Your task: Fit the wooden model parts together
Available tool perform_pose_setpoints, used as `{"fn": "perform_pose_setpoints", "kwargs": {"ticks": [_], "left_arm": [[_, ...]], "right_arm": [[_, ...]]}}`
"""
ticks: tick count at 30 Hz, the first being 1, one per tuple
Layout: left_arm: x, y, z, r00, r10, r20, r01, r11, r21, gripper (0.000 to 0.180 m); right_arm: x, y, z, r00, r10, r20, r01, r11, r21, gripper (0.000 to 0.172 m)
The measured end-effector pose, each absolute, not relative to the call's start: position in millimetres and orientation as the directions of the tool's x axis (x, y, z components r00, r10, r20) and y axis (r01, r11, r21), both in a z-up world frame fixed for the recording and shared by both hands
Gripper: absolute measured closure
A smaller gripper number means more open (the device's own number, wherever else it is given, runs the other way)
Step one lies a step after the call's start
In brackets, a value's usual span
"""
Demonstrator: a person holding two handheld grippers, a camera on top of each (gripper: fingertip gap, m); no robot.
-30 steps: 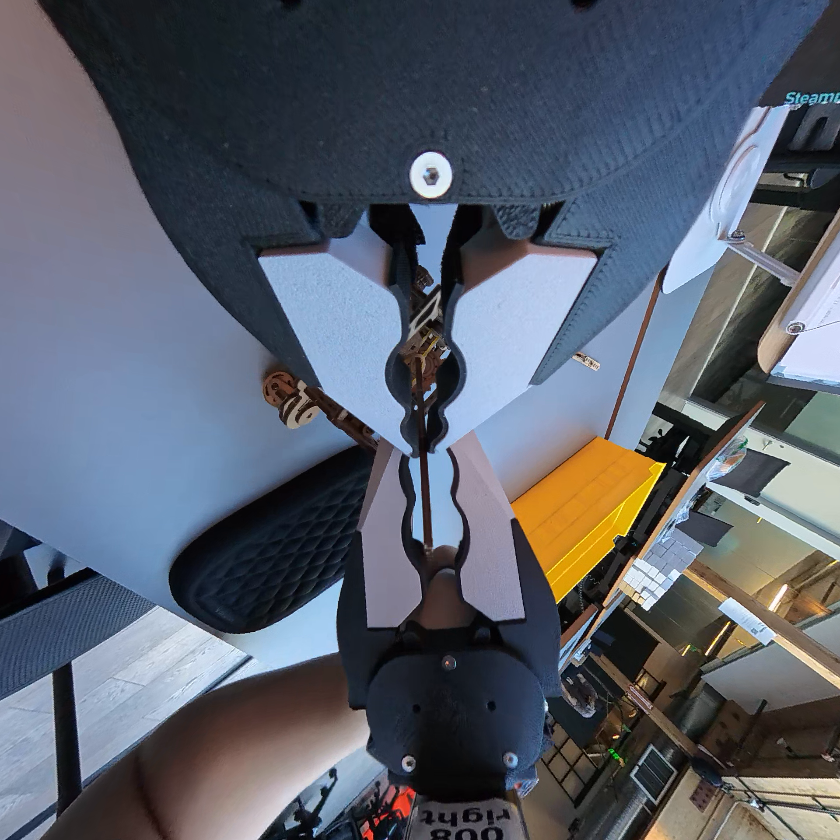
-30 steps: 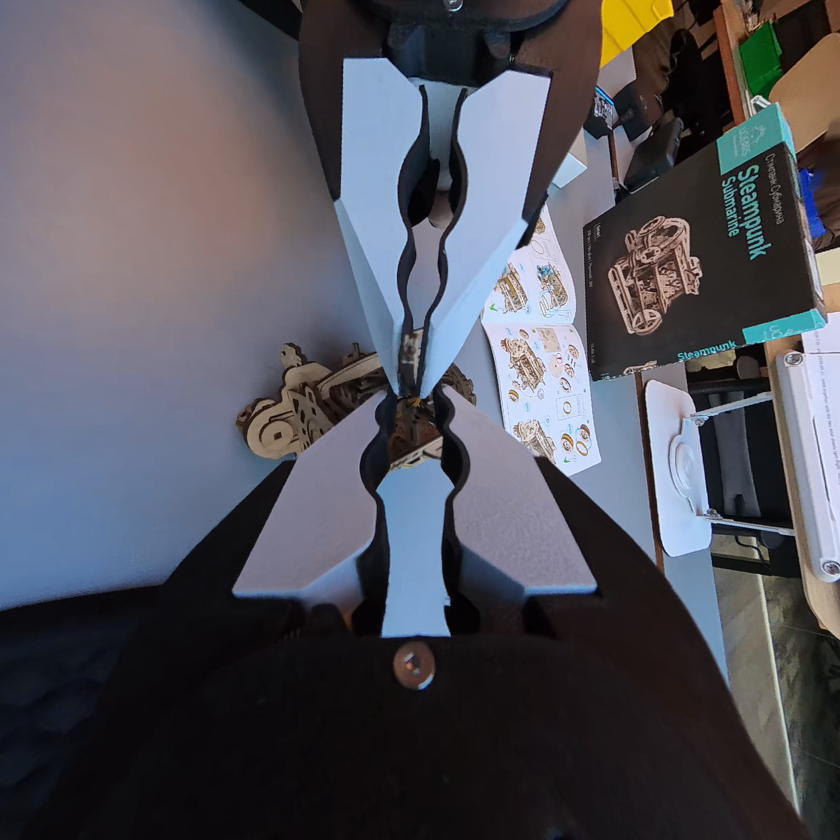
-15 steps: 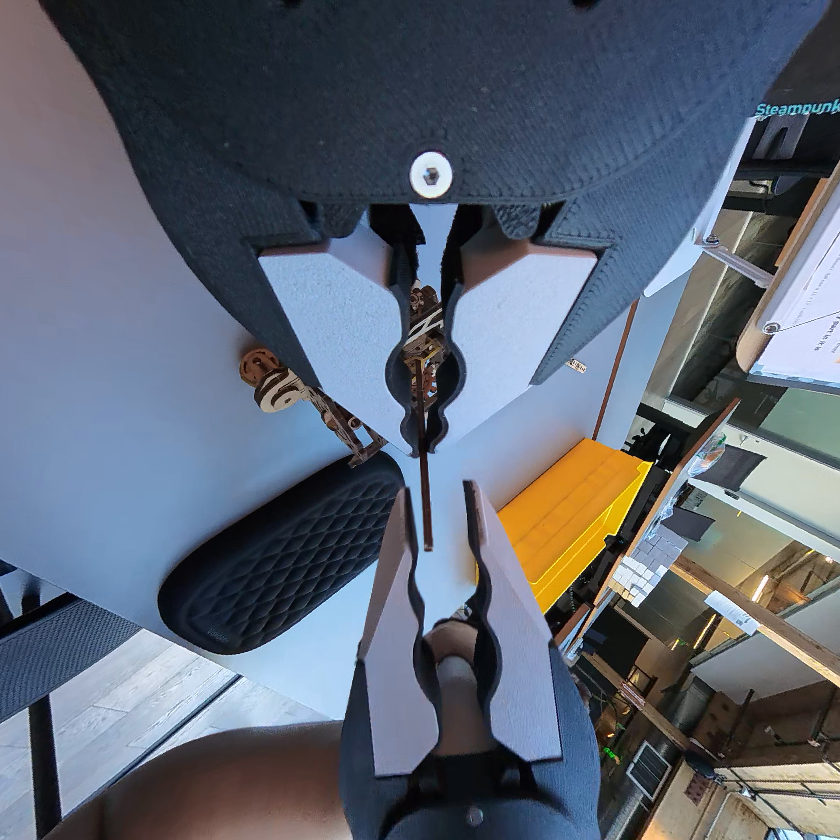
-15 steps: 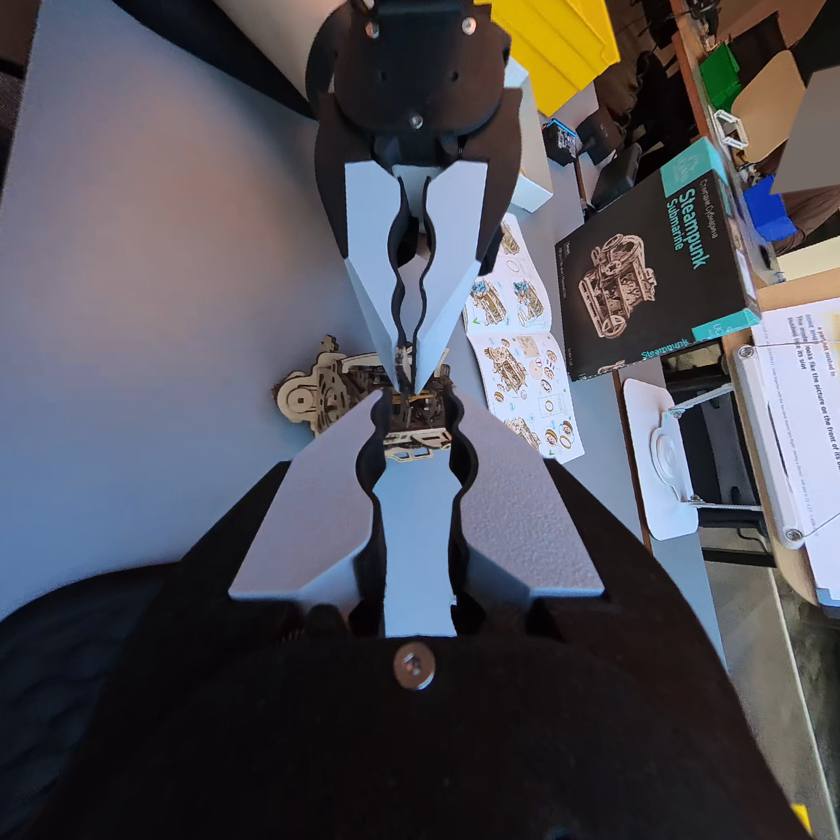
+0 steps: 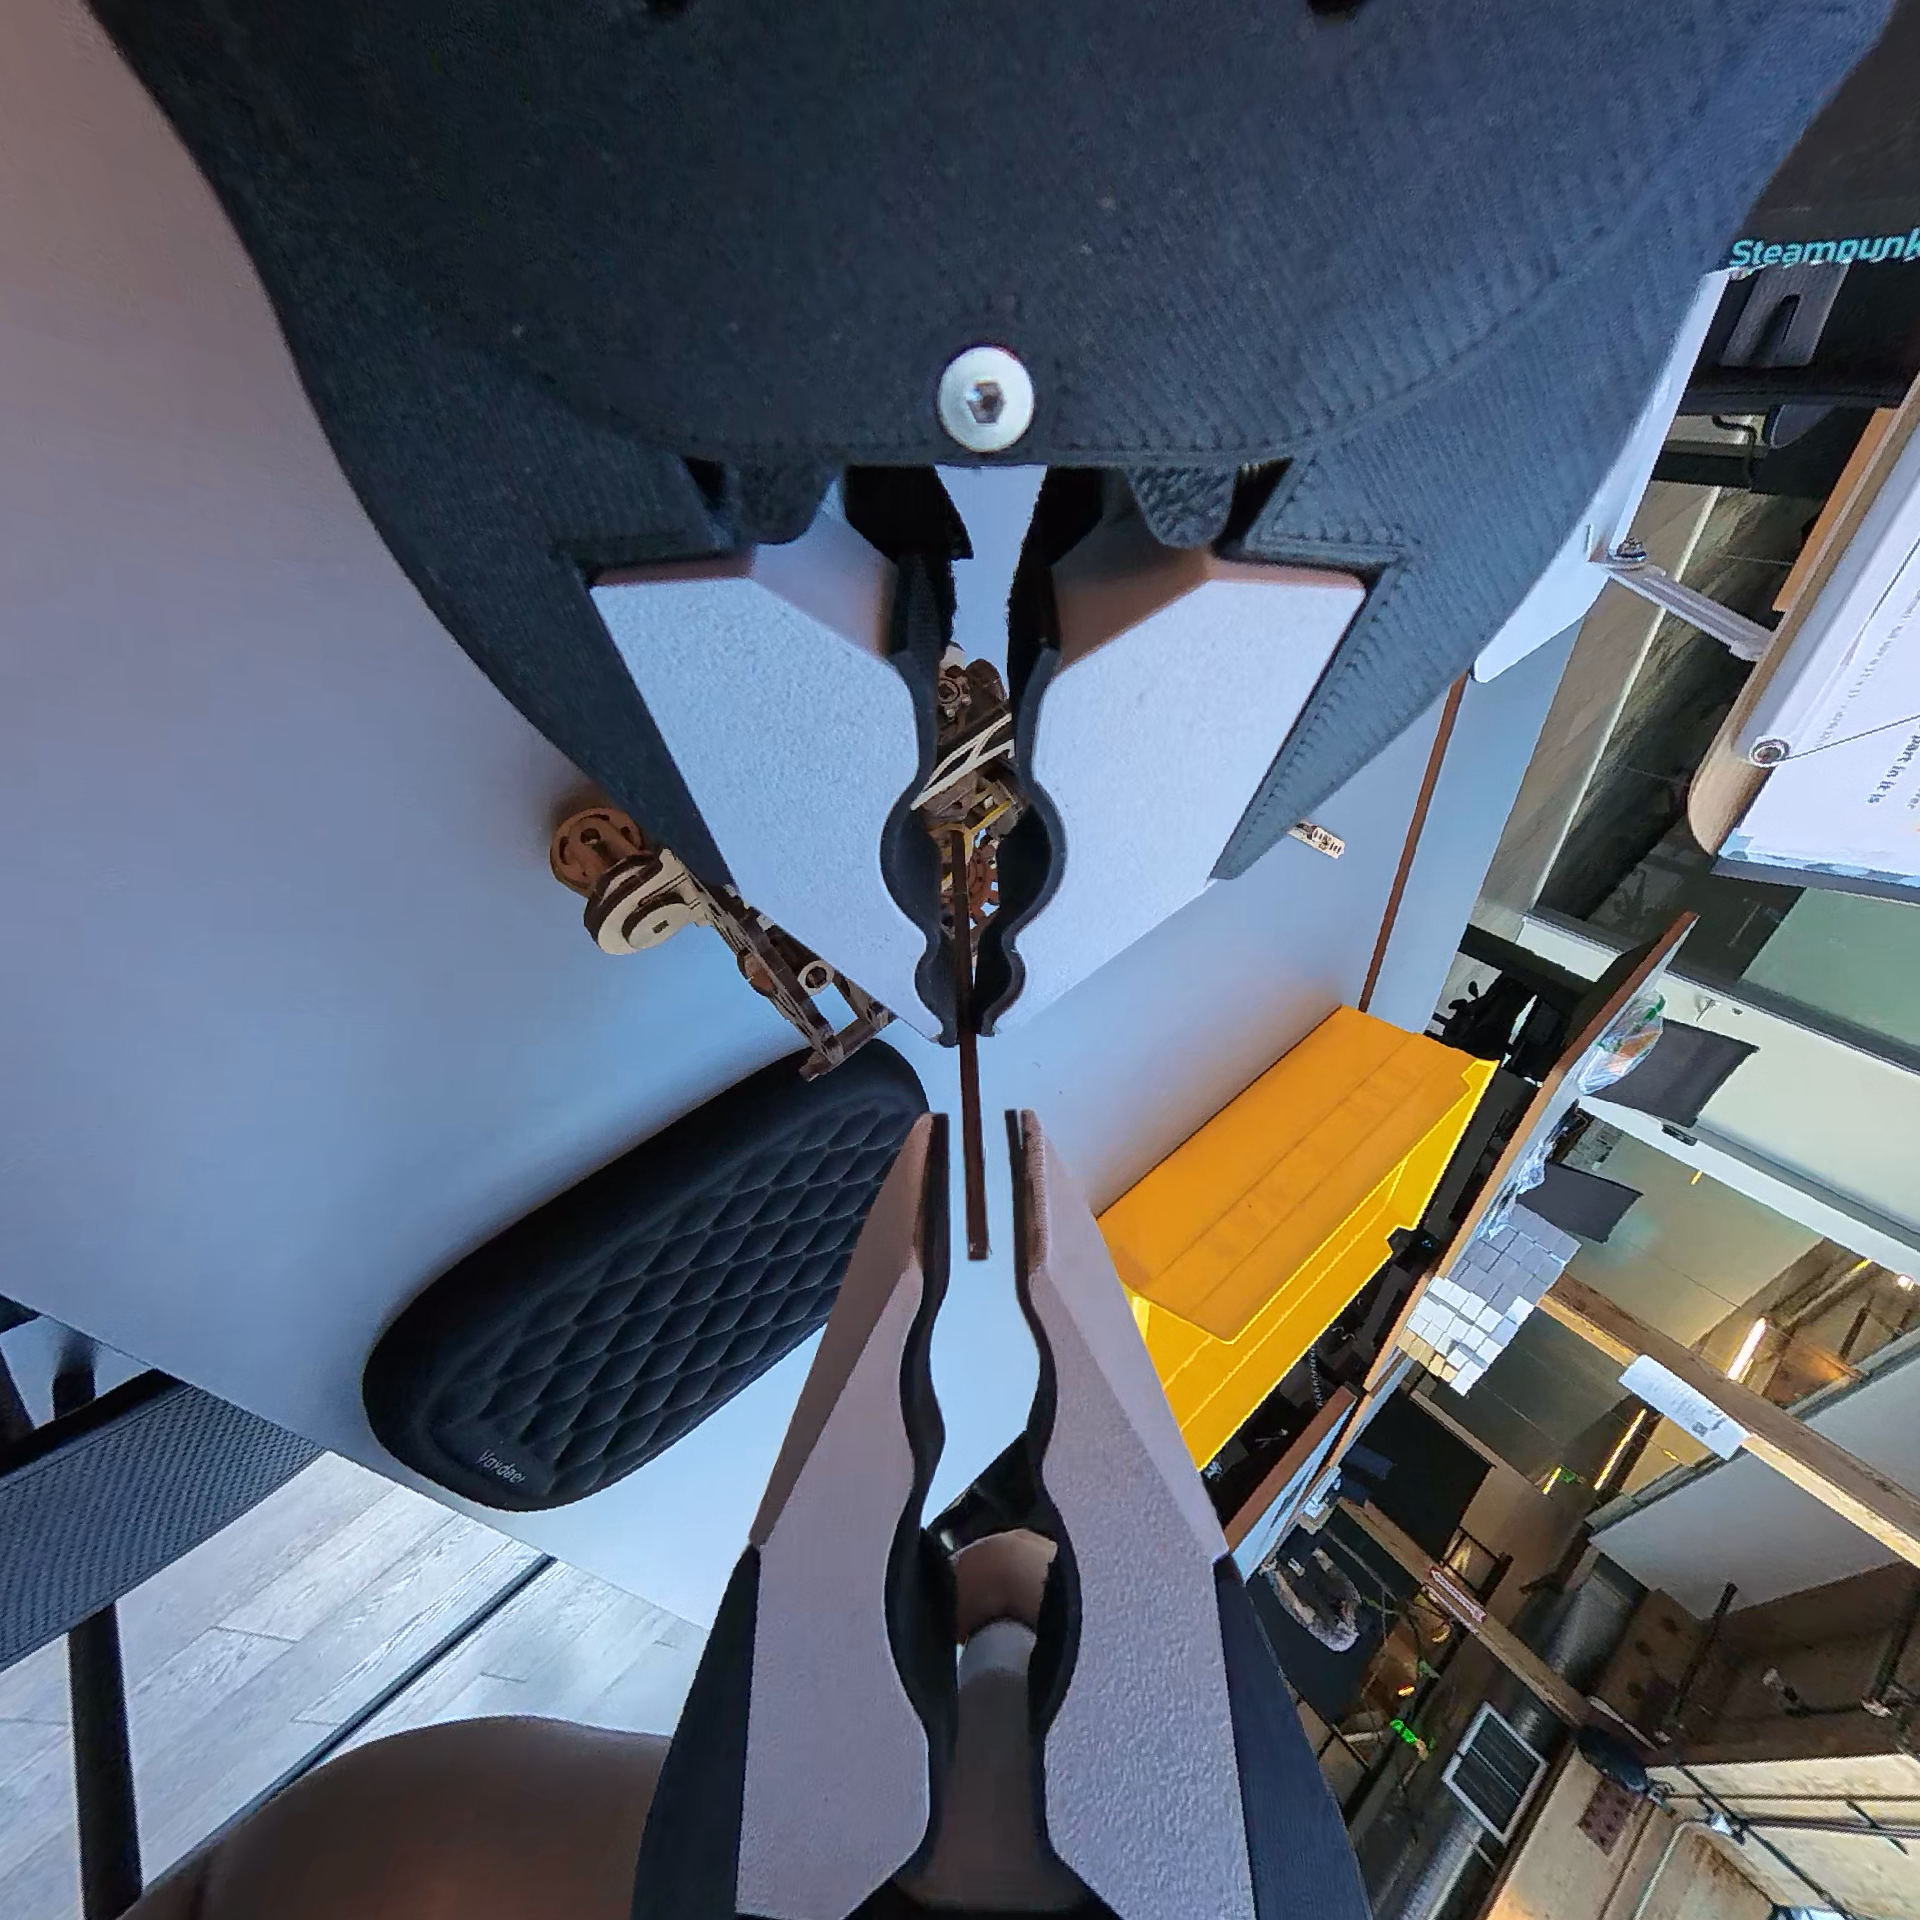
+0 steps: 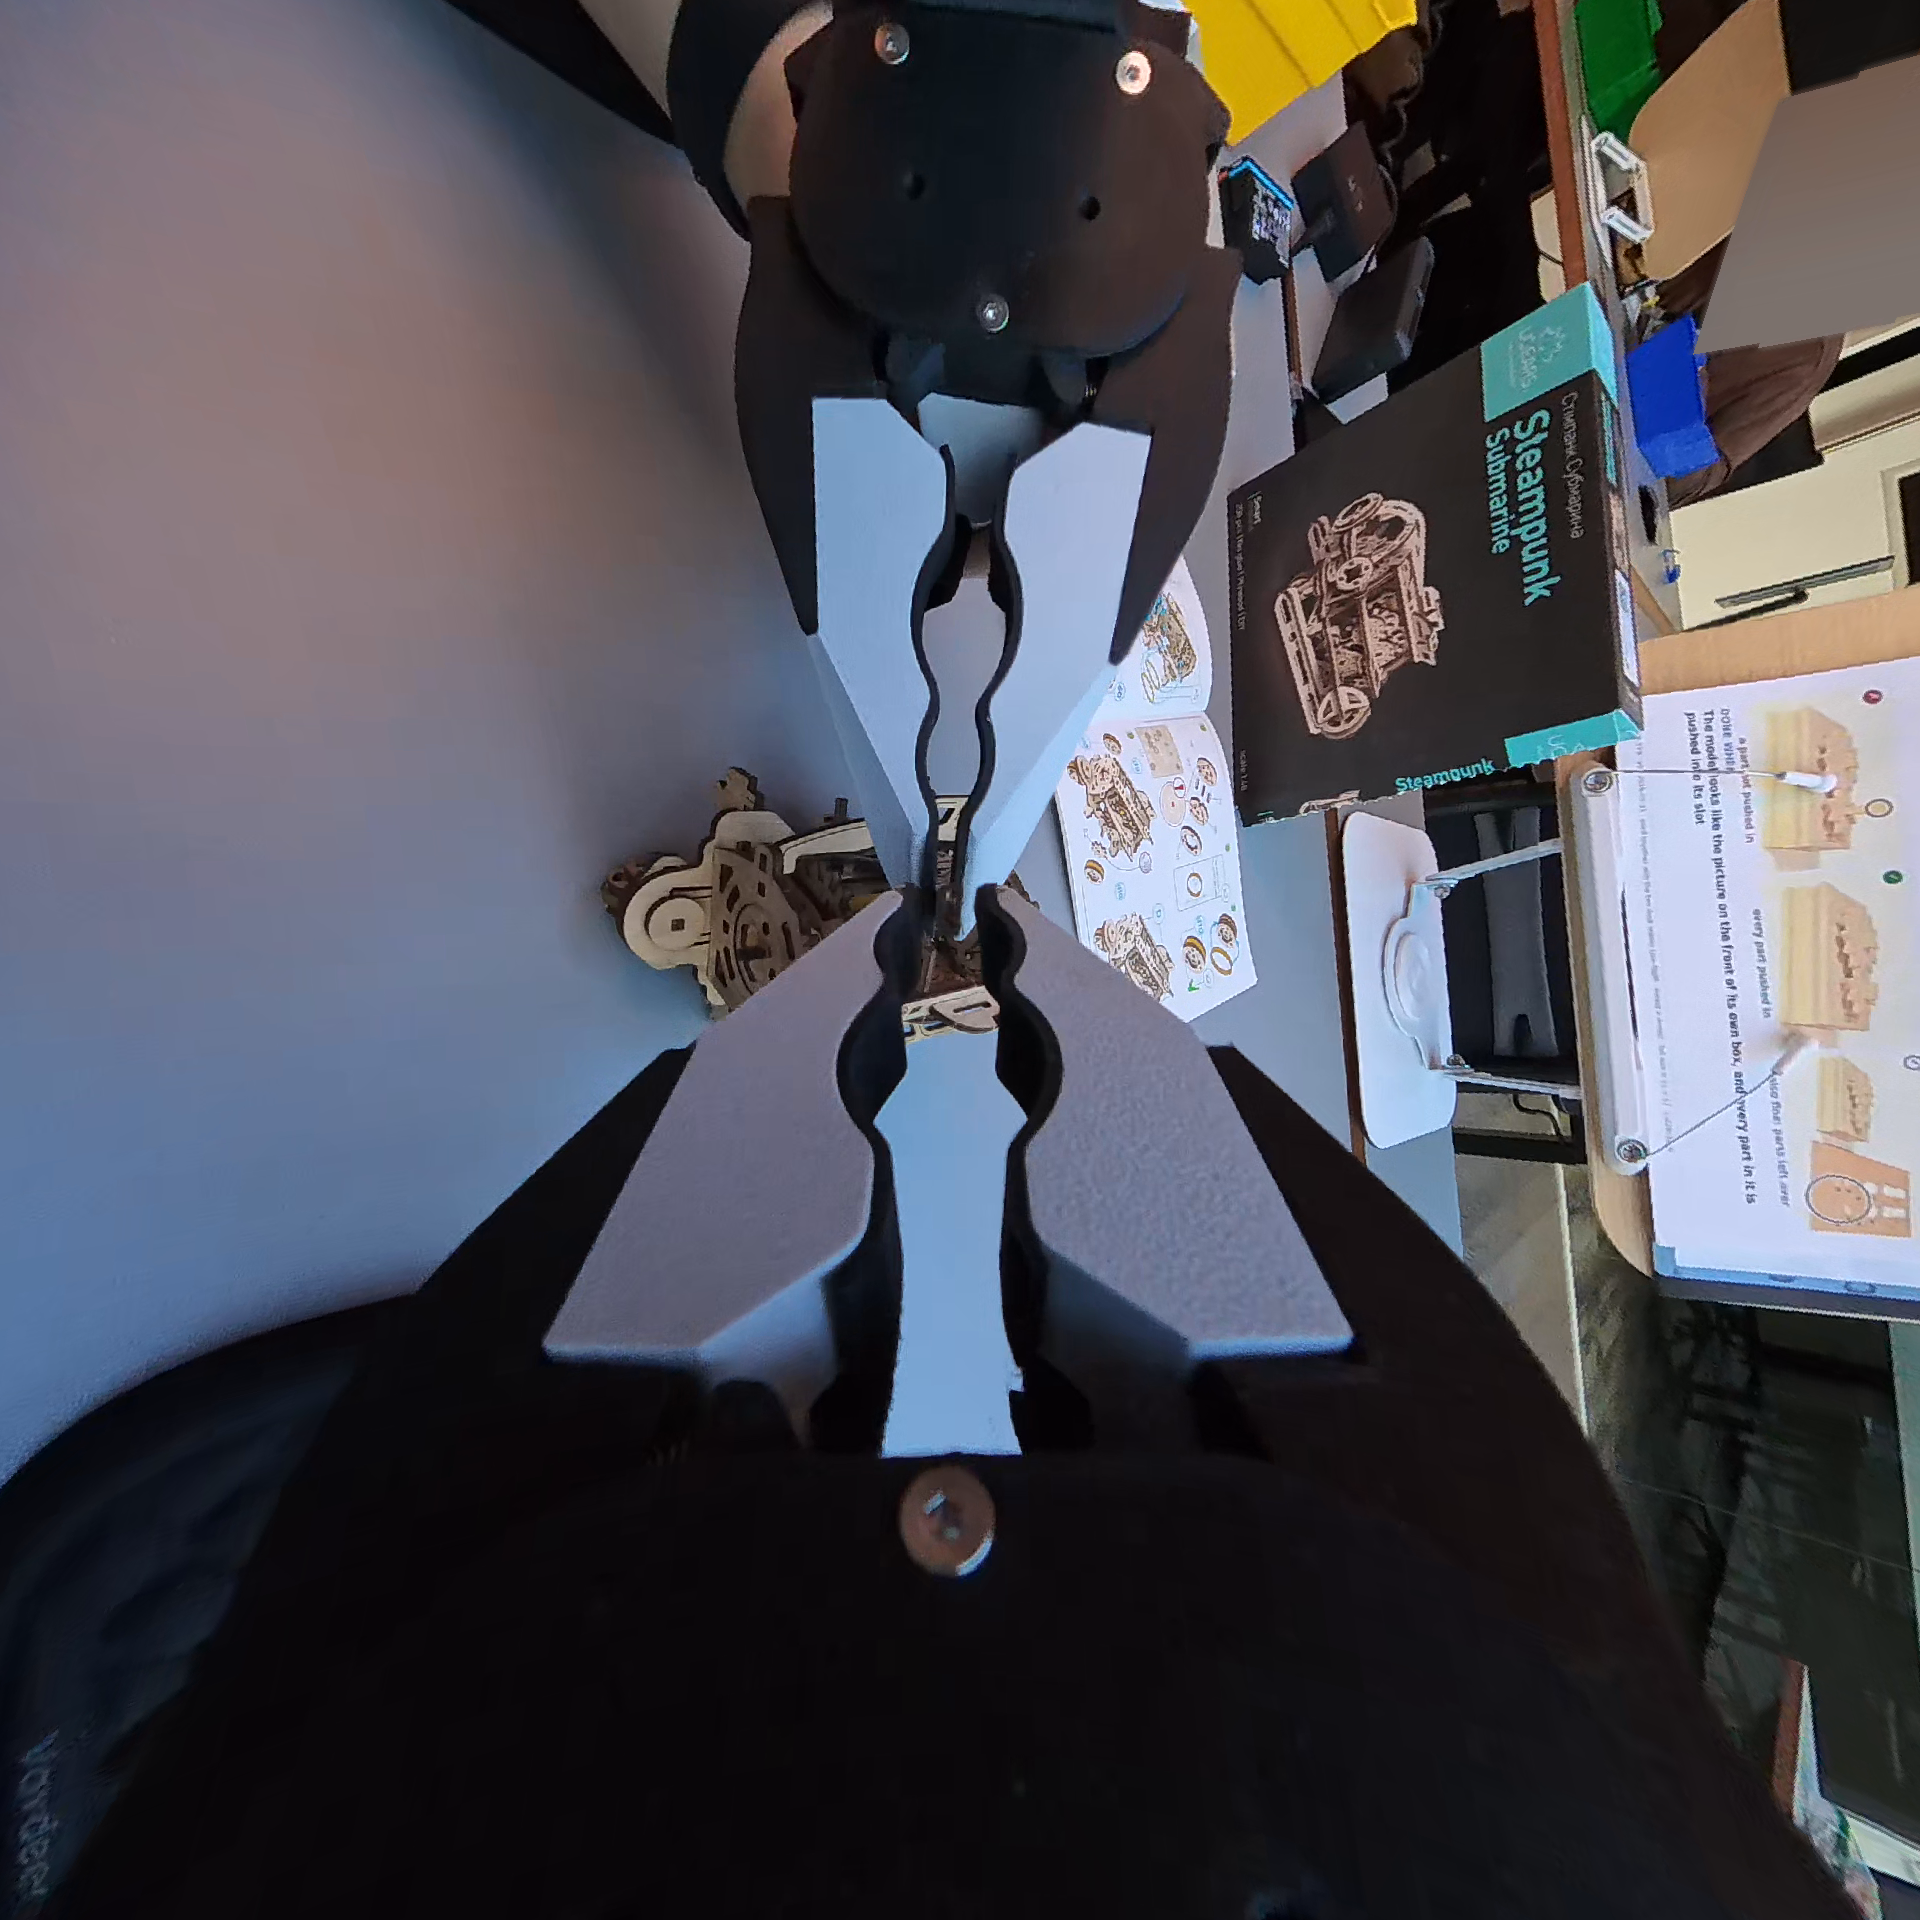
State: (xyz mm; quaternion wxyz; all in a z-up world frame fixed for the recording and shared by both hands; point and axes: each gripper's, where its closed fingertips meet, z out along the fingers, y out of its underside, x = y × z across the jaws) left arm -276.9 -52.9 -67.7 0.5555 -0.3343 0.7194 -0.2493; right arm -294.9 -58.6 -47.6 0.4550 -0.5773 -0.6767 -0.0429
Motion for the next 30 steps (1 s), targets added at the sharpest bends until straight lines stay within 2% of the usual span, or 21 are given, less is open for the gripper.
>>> {"fn": "perform_pose_setpoints", "kwargs": {"ticks": [14,17,19,23,26,30], "left_arm": [[-278,-52,-67,-0.151,-0.762,-0.630,-0.200,0.647,-0.736,0.178],[-282,-49,-64,-0.140,-0.804,-0.578,-0.196,0.595,-0.780,0.150],[-287,-48,-61,-0.151,-0.829,-0.538,-0.173,0.558,-0.812,0.142],[-294,-24,-61,-0.123,-0.903,-0.412,-0.188,0.429,-0.883,0.129],[-295,-4,-71,-0.165,-0.968,-0.187,-0.232,0.222,-0.947,0.114],[-298,10,-80,-0.227,-0.973,0.040,-0.250,0.019,-0.968,0.113]], "right_arm": [[-296,-59,-51,0.036,0.717,0.697,0.847,0.348,-0.402,0.171],[-295,-58,-51,0.034,0.711,0.703,0.848,0.351,-0.396,0.171],[-295,-58,-50,0.038,0.706,0.707,0.846,0.354,-0.398,0.171],[-295,-58,-51,0.034,0.701,0.713,0.847,0.358,-0.393,0.171],[-295,-57,-52,0.032,0.697,0.716,0.849,0.360,-0.388,0.171],[-295,-57,-52,0.029,0.687,0.726,0.850,0.365,-0.380,0.171]]}}
